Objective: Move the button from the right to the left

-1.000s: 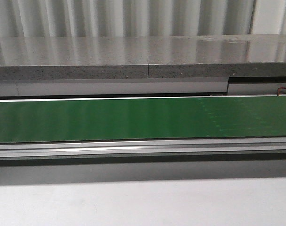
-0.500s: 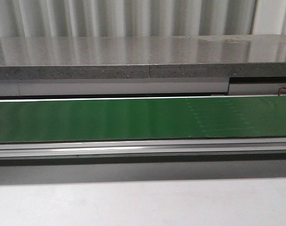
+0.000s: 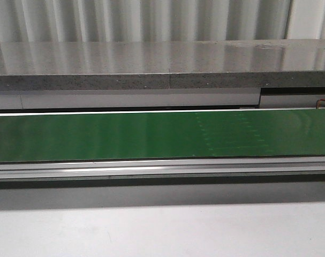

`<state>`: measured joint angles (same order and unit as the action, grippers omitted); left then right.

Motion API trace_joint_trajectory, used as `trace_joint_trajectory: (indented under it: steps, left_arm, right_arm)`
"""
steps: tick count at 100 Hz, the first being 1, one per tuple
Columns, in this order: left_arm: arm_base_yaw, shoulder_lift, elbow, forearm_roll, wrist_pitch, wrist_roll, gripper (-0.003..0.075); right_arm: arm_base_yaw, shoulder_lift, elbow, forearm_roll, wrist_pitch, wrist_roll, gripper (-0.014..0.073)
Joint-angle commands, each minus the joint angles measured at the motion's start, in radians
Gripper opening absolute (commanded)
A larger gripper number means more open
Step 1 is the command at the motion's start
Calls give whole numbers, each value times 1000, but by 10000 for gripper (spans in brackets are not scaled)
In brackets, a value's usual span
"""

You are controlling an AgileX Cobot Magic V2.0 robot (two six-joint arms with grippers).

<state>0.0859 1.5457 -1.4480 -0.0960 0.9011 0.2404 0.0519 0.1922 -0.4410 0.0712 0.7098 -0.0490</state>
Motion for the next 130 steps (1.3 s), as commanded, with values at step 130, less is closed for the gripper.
trace_joint_trajectory:
  steps: [130]
  left_arm:
    - [-187,-939,742,-114,-534,-29,-20]
  right_arm:
    - [3,9,-25,-7,-79,-6,-66]
